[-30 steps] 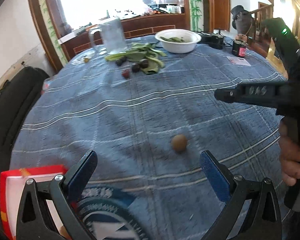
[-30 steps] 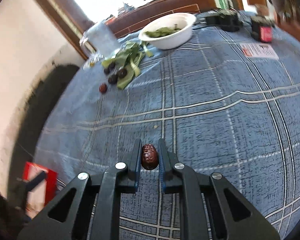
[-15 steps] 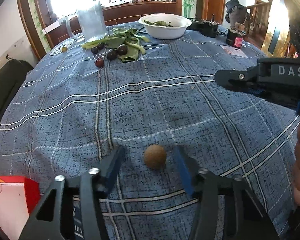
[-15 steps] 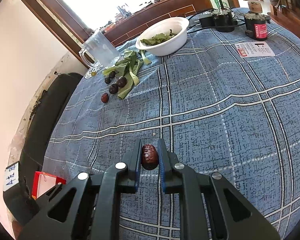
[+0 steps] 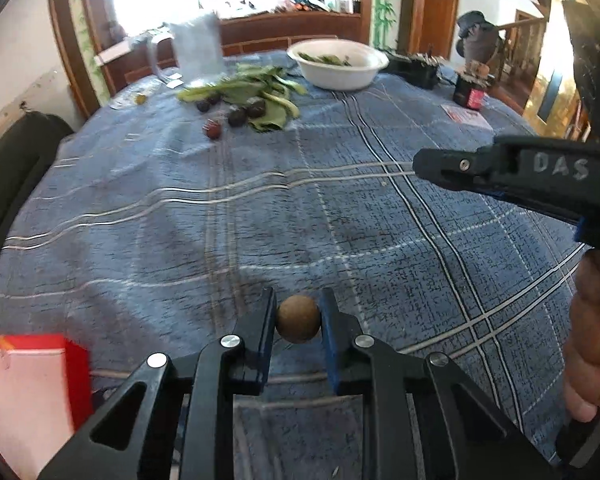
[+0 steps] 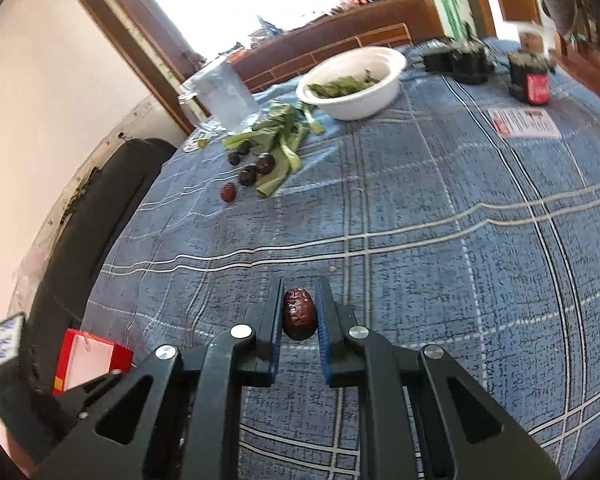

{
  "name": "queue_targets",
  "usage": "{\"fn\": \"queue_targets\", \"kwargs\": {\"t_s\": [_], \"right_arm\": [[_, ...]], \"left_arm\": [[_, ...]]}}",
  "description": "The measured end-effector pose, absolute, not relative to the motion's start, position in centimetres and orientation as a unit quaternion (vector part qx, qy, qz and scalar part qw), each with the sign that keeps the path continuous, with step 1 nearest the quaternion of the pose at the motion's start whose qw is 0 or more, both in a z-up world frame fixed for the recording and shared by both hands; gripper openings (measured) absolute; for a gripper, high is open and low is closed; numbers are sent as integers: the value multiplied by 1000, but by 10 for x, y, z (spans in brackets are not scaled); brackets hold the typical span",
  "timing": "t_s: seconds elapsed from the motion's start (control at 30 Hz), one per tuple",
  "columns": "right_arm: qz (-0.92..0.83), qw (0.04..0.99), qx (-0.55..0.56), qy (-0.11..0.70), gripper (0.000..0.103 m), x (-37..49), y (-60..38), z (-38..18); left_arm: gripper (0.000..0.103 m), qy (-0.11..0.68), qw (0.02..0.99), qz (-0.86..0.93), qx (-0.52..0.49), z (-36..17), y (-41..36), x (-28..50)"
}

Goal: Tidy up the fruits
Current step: 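Carry the date and brown fruit into the red tray and open both tools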

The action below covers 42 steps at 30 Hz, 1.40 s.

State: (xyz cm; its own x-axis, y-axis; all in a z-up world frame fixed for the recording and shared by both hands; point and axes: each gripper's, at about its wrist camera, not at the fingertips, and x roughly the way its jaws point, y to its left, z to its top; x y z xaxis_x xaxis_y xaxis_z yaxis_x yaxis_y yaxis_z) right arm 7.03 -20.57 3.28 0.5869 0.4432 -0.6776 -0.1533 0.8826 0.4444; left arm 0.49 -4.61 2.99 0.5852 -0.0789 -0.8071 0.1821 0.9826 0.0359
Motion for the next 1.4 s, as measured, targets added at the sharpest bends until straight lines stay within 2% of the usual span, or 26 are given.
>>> {"fn": "queue_targets", "kwargs": {"t_s": [0.3, 0.53, 1.0, 1.4], "right_arm": [[228, 894, 115, 368, 17, 35, -161, 59], [294, 892, 52, 341, 17, -11, -92, 75], [379, 858, -29, 345, 18, -113, 29, 72], [386, 839, -59, 379, 18, -140, 68, 45]], "left_arm": [[21, 363, 929, 11, 67, 87, 3, -73], [20, 327, 939, 87, 69, 108, 65, -127], [21, 313, 937, 154, 33, 102, 148, -170], [21, 327, 929, 174, 17, 78, 185, -185]]}}
